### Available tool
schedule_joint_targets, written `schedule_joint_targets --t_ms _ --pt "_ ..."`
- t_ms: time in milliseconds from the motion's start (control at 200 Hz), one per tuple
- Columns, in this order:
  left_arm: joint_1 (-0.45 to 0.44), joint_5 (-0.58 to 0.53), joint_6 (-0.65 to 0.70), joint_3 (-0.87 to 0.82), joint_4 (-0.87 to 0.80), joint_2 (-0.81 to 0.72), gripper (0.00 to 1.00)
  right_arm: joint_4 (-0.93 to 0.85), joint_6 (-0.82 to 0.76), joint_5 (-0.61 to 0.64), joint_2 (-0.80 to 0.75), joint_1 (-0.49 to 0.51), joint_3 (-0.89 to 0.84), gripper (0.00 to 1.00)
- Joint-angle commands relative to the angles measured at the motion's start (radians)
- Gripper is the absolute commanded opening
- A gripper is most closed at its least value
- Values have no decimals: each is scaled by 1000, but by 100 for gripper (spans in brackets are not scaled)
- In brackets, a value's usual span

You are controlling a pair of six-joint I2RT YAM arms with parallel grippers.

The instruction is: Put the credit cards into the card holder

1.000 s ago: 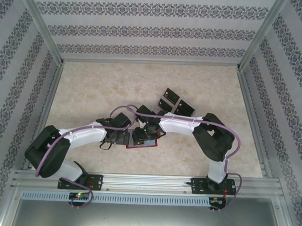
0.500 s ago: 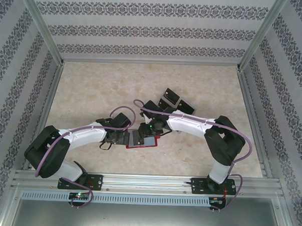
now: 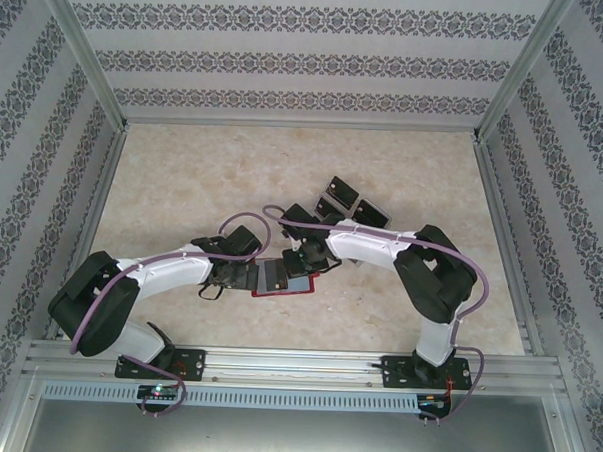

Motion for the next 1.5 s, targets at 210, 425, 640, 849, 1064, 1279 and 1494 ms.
schedule_joint_targets --t_ms 210,425,640,849,1064,1279,1494 --pt "-1 14 -9 -36 11 9 100 -13 -12 15 32 27 47 0" --pt "-1 16 -11 -42 18 8 100 -9 -9 11 53 26 50 0" --pt "-1 18 -11 -44 24 11 100 -1 -4 -6 63 33 59 0" --pt "-1 23 -14 -46 32 17 100 3 3 -18 73 48 71 0" --pt "-1 27 -15 -49 38 21 100 11 9 -38 92 54 87 0" --pt "-3 29 -19 -49 43 25 100 18 14 -61 108 56 107 0" --pt "-3 29 -19 -52 45 27 100 19 13 -67 120 59 116 0"
